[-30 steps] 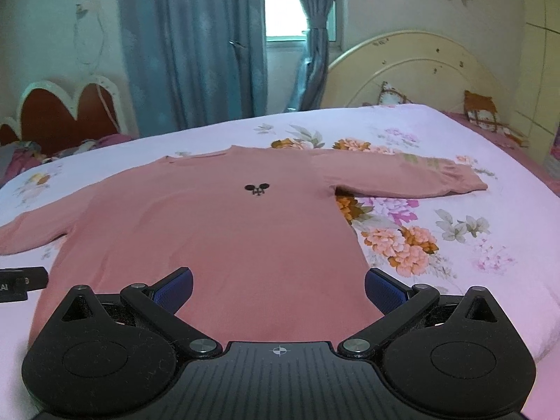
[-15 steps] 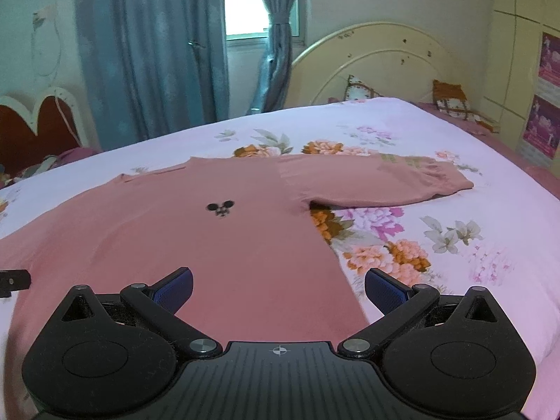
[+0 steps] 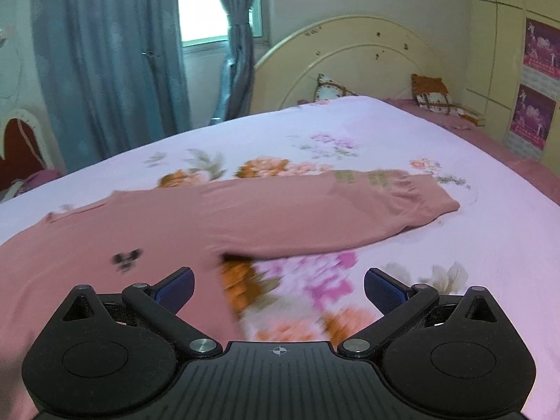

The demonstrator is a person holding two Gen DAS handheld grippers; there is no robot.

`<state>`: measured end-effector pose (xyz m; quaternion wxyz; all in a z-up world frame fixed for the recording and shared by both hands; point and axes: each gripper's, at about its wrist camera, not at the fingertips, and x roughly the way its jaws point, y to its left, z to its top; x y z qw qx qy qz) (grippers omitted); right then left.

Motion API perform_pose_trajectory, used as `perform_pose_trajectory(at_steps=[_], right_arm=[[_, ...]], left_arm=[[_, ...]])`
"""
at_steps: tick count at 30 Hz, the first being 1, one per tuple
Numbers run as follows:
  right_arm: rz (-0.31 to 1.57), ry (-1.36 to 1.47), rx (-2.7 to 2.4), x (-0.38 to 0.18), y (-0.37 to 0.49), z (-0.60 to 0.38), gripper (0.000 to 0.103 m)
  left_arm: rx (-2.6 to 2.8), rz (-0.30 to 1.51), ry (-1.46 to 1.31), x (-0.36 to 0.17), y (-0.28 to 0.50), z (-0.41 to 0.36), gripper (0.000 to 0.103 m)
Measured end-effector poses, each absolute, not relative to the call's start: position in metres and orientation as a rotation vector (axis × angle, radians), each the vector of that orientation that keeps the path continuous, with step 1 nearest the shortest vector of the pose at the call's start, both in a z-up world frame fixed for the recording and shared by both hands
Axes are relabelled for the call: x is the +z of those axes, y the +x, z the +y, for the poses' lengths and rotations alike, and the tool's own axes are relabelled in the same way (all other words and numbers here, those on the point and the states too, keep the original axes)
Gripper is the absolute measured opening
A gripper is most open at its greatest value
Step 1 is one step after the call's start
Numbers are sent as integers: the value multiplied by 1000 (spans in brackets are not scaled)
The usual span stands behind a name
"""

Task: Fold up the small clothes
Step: 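Move the right tool to a sleeve cuff and close on it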

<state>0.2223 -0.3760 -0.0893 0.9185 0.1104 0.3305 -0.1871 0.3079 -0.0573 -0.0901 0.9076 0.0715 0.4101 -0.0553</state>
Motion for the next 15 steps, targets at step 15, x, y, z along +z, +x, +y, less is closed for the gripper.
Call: perform_pose_trajectory(at_steps=[15], right_arm=[[759, 374, -580, -150, 268, -551, 71]], left_arm=[[-132, 877, 179, -131, 357, -148, 99]])
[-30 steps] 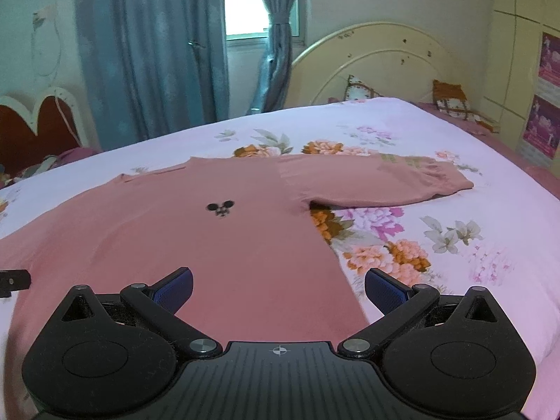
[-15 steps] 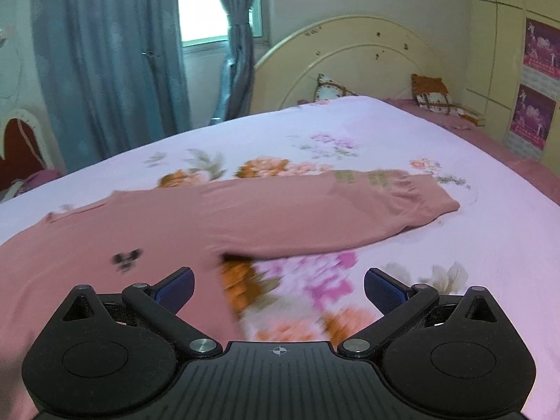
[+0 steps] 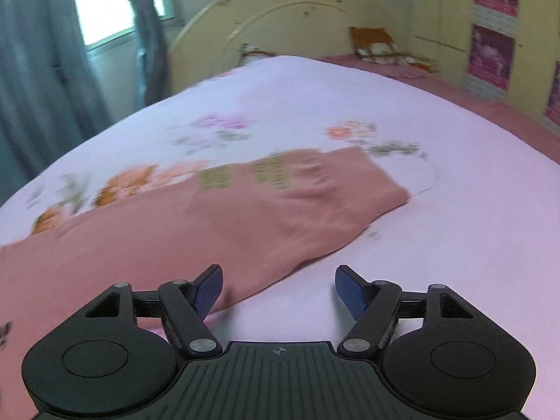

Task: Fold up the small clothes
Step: 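Move the right tool to a sleeve cuff and close on it, then lift the sleeve with the right tool and fold it across the body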

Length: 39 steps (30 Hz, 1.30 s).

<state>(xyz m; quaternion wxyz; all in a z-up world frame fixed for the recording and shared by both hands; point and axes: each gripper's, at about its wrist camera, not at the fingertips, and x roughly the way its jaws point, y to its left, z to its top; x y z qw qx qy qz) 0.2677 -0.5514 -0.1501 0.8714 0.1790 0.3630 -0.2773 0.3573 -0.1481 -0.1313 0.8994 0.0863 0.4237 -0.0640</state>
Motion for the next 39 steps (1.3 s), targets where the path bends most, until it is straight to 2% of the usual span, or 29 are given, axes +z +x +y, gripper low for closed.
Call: perform_pose_trajectory(at_steps=[7, 10, 11, 17, 21, 31, 39], right_arm=[[767, 394, -658, -169, 283, -602, 70], [746, 410, -669, -170, 289, -617, 58], [741, 416, -679, -171, 292, -621, 48], [702, 459, -649, -173, 299, -636, 10], [655, 410, -631, -161, 302, -624, 9], [553, 276, -395, -104, 340, -529, 9], [522, 186, -103, -85, 388, -376, 9]], left_arm=[[-96, 881, 198, -138, 374, -158, 94], [-95, 898, 192, -142, 382, -156, 89], [-92, 903, 185, -143, 384, -155, 88], [-84, 917, 171, -147, 395, -152, 82], [-117, 922, 161, -146, 396, -151, 72], [-98, 905, 118, -130, 396, -120, 72], [-72, 876, 95, -123, 387, -71, 73]])
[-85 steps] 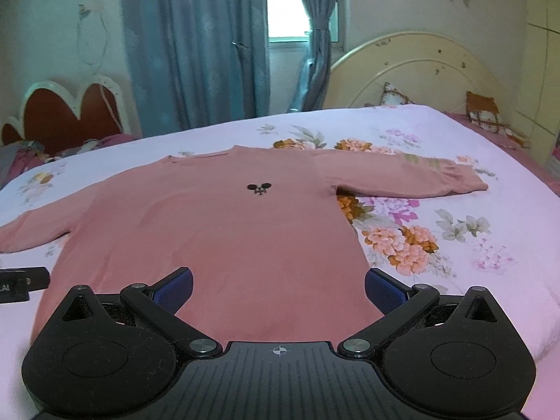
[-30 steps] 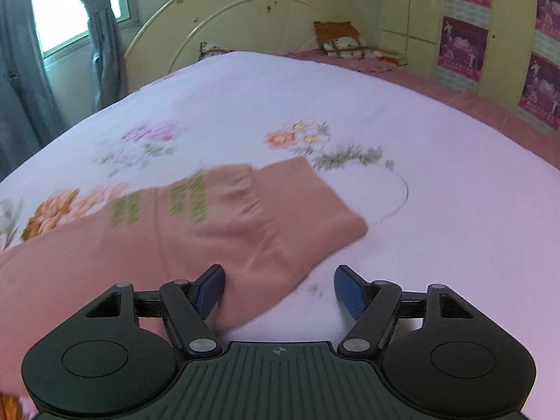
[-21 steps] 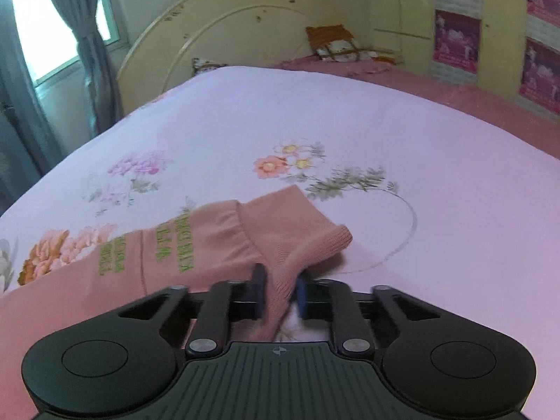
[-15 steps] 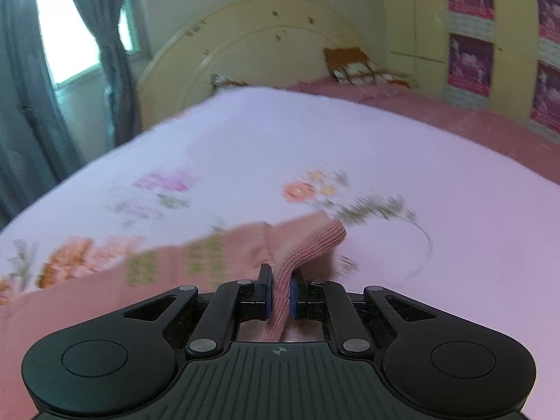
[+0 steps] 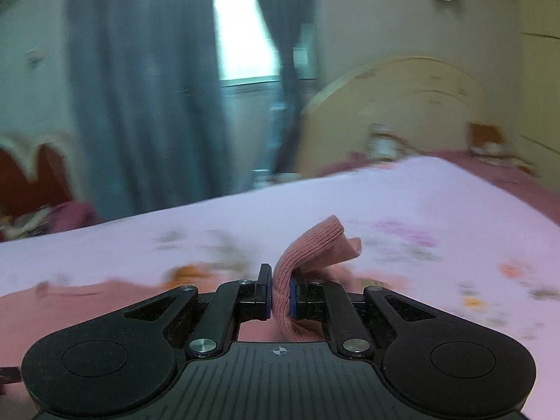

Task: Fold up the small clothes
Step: 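Lift the sleeve with the right tool and fold it across the body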

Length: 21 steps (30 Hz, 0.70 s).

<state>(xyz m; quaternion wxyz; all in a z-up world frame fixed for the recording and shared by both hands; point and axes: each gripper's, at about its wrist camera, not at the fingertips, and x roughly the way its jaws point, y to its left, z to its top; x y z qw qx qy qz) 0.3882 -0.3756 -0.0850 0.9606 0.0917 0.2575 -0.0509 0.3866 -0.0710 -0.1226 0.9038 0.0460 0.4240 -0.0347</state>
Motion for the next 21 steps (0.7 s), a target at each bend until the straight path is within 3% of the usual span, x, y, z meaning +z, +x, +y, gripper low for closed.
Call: perform_pose_trajectory(at_steps=[8, 15, 16, 19, 21], right_arm=[[624, 176, 141, -122, 419, -233, 9], [772, 155, 247, -156, 423, -189, 10], [777, 159, 254, -156, 424, -189, 17], [726, 173, 235, -146, 412, -208, 69], [692, 152, 205, -137, 402, -222, 70]], left_arm=[[3, 876, 72, -122, 380, -13, 73], [-4, 891, 37, -124, 382, 0, 73], [-20, 892, 26, -124, 383, 0, 74], [-84, 898, 1, -125, 385, -10, 78], [-145, 907, -15, -127, 389, -23, 79]])
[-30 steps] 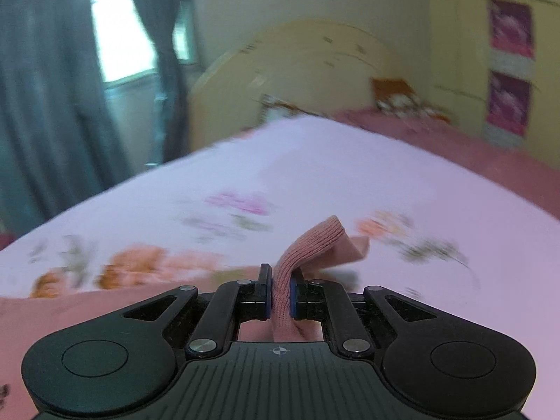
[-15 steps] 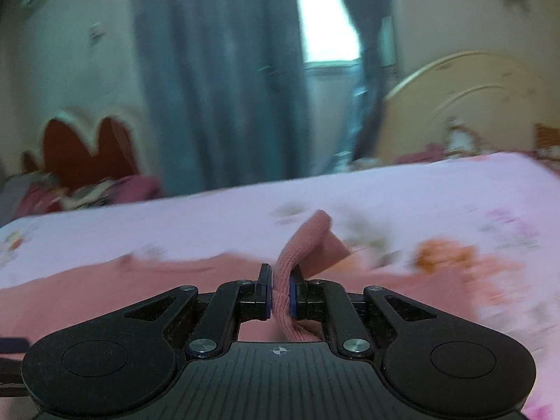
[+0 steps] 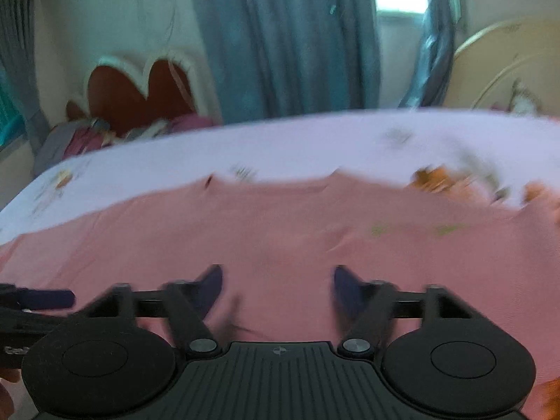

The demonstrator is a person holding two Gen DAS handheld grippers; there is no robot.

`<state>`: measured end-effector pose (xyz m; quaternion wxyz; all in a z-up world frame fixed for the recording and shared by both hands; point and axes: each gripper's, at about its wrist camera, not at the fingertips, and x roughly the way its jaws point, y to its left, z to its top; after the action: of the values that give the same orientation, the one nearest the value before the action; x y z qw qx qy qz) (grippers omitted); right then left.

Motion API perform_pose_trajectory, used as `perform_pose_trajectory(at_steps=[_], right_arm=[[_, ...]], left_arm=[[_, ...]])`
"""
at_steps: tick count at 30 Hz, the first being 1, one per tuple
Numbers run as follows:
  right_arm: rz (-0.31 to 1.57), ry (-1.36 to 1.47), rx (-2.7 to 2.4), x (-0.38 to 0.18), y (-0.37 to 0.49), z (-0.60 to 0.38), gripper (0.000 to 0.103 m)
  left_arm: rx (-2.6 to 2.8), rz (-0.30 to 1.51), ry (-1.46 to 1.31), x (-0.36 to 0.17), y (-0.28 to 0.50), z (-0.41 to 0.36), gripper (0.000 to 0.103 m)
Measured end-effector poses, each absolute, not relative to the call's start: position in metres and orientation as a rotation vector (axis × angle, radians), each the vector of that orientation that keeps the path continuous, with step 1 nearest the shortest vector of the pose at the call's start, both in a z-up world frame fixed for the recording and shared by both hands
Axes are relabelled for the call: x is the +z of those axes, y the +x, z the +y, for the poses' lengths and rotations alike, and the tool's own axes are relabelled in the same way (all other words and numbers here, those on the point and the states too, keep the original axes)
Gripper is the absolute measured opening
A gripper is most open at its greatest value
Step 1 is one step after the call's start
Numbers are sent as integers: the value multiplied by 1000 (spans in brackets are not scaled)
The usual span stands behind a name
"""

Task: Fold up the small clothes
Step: 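Lift the sleeve with the right tool and fold it across the body, then lay the sleeve on the body and open the right tool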

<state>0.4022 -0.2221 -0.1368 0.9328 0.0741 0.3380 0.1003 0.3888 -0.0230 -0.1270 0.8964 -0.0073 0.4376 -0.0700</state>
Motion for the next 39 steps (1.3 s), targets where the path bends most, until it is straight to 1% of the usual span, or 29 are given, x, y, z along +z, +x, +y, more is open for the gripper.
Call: perform_pose_trajectory(at_steps=[5, 6, 8, 9, 10, 14, 15, 16, 17, 18, 21, 22, 23, 24, 25, 29, 32, 35, 37, 38, 39], right_arm=[[688, 125, 62, -134, 371, -277, 70], [692, 123, 30, -135, 365, -288, 70], [711, 133, -33, -140, 351, -310, 70], [719, 144, -60, -142, 344, -320, 70], [727, 152, -88, -145, 337, -329, 70], [748, 172, -158, -152, 318, -353, 70], [750, 179, -168, -154, 316, -358, 70], [751, 184, -177, -156, 313, -361, 70], [751, 186, -182, -157, 311, -363, 70], [753, 188, -188, -159, 312, -365, 70], [761, 191, -191, -160, 309, -367, 69], [761, 185, -193, -161, 309, -366, 66], [765, 176, -191, -162, 309, -364, 52], [778, 173, -188, -165, 312, -363, 47], [787, 178, -187, -168, 317, -362, 45], [796, 167, -186, -174, 325, -357, 45], [792, 178, -172, -175, 331, -355, 45], [788, 161, -169, -175, 336, -349, 45], [781, 170, -166, -176, 340, -348, 45], [775, 179, -166, -176, 342, -348, 37], [775, 187, -159, -176, 344, -348, 25]], left_arm=[[-272, 955, -67, -137, 405, -63, 79], [-289, 956, -76, -139, 407, -69, 78], [-323, 965, -103, -146, 413, -82, 71], [-338, 970, -119, -150, 414, -86, 65], [-356, 981, -144, -154, 418, -92, 56], [-368, 979, -177, -165, 427, -106, 39], [-370, 978, -185, -166, 428, -106, 31], [-383, 970, -205, -168, 430, -107, 19], [-397, 969, -233, -171, 432, -107, 13], [-394, 974, -246, -172, 433, -108, 9], [-390, 952, -255, -174, 436, -110, 7], [-390, 944, -271, -170, 435, -108, 7], [-392, 921, -282, -164, 435, -107, 7], [-396, 901, -286, -159, 435, -107, 7], [-400, 877, -298, -150, 434, -104, 7], [-417, 773, -321, -114, 434, -91, 7], [-382, 729, -353, -98, 440, -74, 7], [-340, 704, -334, -95, 441, -58, 7], [-310, 715, -317, -103, 438, -49, 7], [-297, 728, -308, -109, 436, -46, 7], [-284, 738, -298, -115, 435, -44, 7]])
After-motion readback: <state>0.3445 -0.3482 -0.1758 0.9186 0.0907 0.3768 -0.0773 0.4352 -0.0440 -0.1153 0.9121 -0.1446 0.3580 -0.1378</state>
